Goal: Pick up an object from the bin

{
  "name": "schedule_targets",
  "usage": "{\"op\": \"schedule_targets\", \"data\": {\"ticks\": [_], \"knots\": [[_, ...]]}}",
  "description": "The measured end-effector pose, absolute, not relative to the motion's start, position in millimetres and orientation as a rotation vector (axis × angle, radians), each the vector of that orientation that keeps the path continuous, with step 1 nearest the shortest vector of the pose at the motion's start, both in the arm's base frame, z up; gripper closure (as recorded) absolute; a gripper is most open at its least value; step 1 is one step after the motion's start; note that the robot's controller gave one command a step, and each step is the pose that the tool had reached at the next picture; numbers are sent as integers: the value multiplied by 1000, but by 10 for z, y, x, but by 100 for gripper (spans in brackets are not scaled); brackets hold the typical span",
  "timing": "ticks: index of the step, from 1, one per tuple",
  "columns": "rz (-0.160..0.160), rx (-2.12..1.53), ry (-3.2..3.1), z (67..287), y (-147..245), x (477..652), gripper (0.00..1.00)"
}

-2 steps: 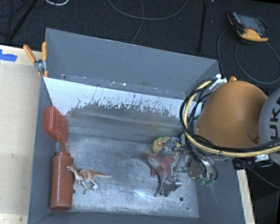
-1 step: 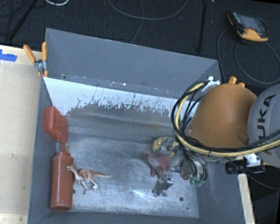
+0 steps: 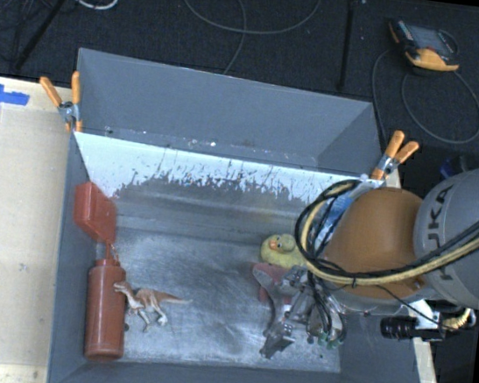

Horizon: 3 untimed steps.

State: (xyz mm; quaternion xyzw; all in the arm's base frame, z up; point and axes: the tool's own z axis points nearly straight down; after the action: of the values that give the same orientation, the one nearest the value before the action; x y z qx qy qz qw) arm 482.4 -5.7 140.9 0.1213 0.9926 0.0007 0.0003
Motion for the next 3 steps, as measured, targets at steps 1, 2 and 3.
{"op": "schedule_targets", "data": {"ticks": [1,2,3], "knots": [[-2,238,3136,1225,-242,5102,0],[0,152,3137,1236,-240,5294,0],[0,-85,3140,1161,-383,5325,0]]}}
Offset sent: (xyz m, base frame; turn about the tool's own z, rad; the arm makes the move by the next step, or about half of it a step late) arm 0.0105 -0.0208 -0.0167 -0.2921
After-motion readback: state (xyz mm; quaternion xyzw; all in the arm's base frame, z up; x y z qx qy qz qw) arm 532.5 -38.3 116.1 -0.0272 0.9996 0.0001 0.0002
